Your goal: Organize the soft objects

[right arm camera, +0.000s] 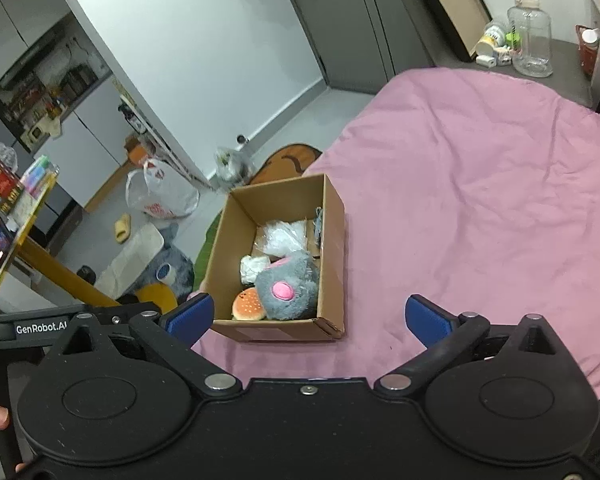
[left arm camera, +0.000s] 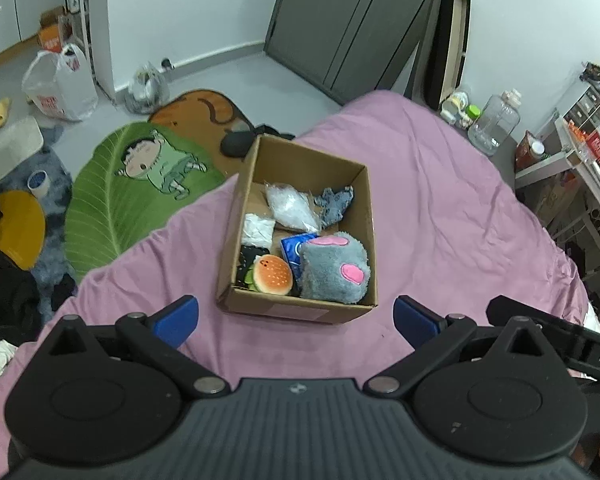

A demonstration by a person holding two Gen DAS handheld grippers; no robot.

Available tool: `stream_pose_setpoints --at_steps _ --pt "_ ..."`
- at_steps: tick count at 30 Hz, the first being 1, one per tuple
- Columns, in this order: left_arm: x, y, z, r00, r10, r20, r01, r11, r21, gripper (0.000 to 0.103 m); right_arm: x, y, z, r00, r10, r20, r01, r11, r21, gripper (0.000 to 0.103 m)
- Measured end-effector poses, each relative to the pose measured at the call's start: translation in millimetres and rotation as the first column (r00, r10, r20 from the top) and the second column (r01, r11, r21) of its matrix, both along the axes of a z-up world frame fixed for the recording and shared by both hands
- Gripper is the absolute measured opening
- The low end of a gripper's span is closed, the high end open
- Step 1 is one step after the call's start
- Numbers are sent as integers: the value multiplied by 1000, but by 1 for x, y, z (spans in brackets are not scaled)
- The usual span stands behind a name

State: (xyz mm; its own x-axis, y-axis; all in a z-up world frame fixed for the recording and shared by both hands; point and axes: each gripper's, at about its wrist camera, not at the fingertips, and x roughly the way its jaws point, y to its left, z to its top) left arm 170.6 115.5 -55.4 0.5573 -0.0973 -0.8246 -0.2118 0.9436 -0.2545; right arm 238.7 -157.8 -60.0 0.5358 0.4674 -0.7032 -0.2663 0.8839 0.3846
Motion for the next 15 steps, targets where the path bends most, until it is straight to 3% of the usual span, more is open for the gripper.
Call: stream_pose_setpoints --at_steps 15 --pt "-63 -13 38 992 -39 117 30 997 72 103 -57 -18 27 996 -38 85 38 999 -7 103"
